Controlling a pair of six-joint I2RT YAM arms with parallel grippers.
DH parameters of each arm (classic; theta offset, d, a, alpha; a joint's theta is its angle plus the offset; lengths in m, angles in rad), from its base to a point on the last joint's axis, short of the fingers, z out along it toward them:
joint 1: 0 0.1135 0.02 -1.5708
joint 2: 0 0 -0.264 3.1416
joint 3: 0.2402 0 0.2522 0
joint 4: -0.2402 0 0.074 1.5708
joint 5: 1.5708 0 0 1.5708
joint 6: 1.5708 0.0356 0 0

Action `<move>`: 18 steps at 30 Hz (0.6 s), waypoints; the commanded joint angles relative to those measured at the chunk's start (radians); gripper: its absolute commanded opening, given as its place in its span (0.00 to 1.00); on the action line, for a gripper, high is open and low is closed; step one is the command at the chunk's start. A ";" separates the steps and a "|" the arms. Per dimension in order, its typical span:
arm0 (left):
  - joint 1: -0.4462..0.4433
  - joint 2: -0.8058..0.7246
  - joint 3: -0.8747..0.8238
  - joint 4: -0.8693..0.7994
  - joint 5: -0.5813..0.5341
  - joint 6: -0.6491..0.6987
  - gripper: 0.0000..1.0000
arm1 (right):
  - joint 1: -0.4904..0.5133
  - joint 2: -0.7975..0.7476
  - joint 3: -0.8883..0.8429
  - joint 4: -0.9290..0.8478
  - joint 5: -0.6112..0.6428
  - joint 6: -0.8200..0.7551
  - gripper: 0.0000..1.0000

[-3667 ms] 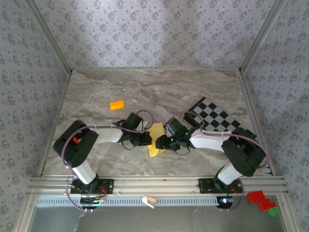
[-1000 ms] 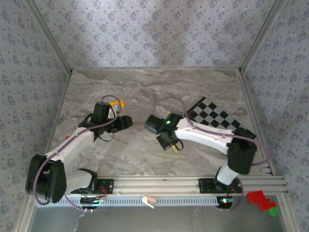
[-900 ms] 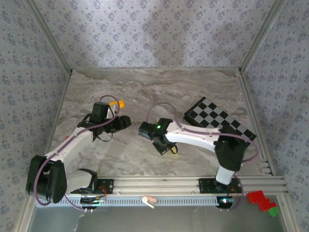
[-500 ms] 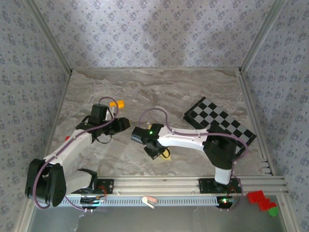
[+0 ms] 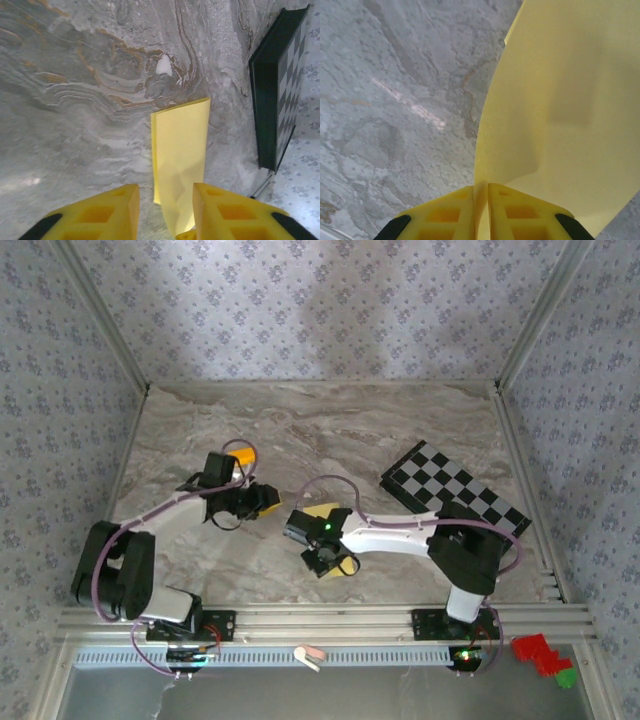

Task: Fold a paper plane with a square sheet of paper (pick it up from the middle)
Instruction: Turn over the paper at the center of the table, then third fold the triangle at the center of the table.

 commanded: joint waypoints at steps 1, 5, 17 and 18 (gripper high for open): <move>-0.037 0.057 0.060 0.086 0.048 -0.041 0.29 | -0.007 -0.045 -0.039 0.086 -0.020 0.016 0.14; -0.087 0.157 0.100 0.142 0.056 -0.073 0.24 | -0.011 -0.059 -0.070 0.134 -0.027 0.012 0.14; -0.206 0.376 0.179 0.190 0.038 -0.084 0.17 | -0.026 -0.073 -0.112 0.185 -0.030 0.009 0.14; -0.206 0.389 0.182 0.185 0.035 -0.076 0.17 | -0.027 -0.078 -0.115 0.190 -0.033 0.009 0.14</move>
